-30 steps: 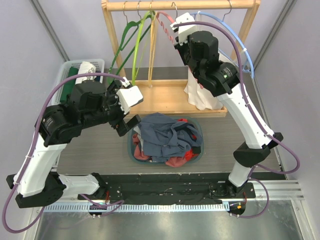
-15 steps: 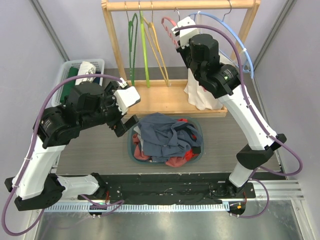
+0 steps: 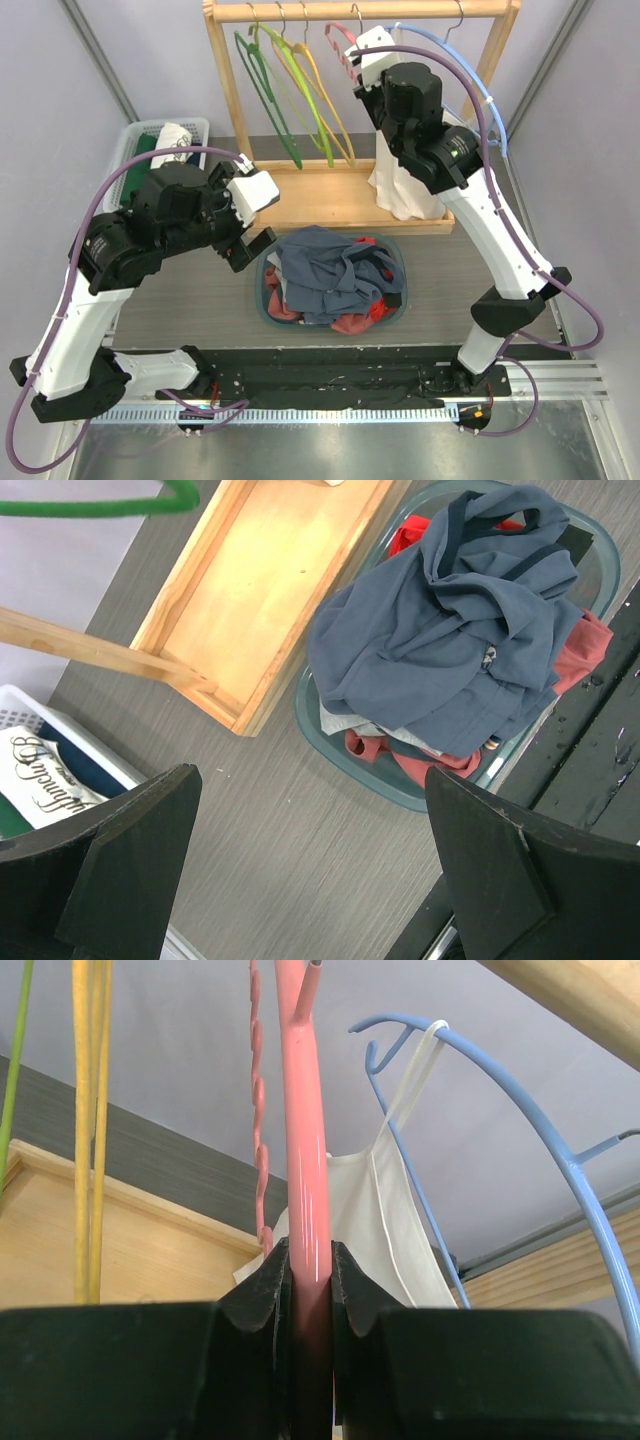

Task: Remove the tank top from the hanger
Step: Place the hanger at the clothesline.

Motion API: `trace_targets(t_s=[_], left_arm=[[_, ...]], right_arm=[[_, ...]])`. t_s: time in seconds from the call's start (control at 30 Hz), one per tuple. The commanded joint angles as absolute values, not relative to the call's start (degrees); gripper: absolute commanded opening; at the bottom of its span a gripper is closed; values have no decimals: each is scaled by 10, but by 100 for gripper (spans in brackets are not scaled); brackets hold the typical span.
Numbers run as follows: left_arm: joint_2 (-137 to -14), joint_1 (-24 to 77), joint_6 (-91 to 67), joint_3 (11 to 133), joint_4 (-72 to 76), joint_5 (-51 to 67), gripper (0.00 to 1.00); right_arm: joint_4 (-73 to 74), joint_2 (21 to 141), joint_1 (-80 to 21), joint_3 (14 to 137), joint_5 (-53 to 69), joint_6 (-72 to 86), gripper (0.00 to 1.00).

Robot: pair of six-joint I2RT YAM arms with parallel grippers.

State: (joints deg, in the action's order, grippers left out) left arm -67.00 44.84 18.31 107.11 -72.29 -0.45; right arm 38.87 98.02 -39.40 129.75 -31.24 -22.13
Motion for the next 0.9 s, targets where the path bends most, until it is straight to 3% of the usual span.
trace_targets(t_s=[0.0,0.87], left_arm=[[-663,443,185,1075,-708,-5,100],[-653,429,185,1072,-714,-2,100]], right_arm=[[336,968,-382,1323,-324,-230,1],[323,1051,-336,1371,-251,-192,1]])
